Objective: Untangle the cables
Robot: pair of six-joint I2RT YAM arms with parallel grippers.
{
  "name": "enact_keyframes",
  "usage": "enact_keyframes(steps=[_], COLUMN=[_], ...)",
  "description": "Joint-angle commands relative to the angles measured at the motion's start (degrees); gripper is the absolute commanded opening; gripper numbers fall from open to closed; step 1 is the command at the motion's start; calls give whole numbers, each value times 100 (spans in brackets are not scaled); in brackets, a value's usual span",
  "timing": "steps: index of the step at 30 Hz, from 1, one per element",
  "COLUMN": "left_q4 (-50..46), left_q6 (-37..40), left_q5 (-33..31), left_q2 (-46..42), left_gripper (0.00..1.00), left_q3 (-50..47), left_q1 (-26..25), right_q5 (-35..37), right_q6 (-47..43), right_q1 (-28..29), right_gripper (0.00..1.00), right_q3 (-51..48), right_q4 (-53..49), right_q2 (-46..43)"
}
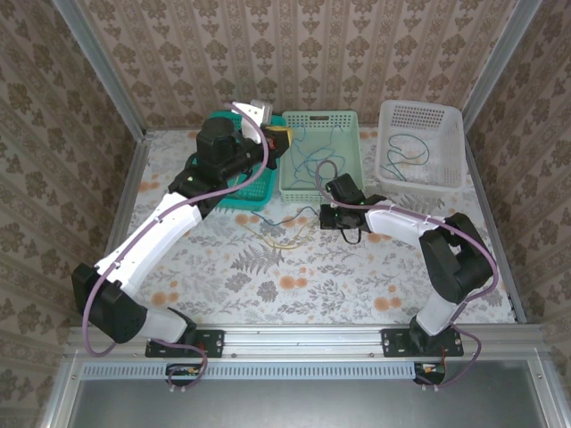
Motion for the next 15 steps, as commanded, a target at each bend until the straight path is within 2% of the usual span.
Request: enact_keyframes(steps=[1,8,15], left_q4=[88,-43,-301], left_q6=[-52,17,202], left_q5=[-76,-263,-559], left_q2=[-199,-266,-161], left_gripper=[0,0,0], left_q3=[-100,-236,-462], left_q1=[76,136,154], right_q5=[103,-145,-504], right_q6=[-158,-639,-1510], right_q1=[-29,-89,-328], right_gripper=[2,2,4], right_q3=[170,525,1365], right_q4=[-297,-1071,-2897], right_q2=[-1,0,193])
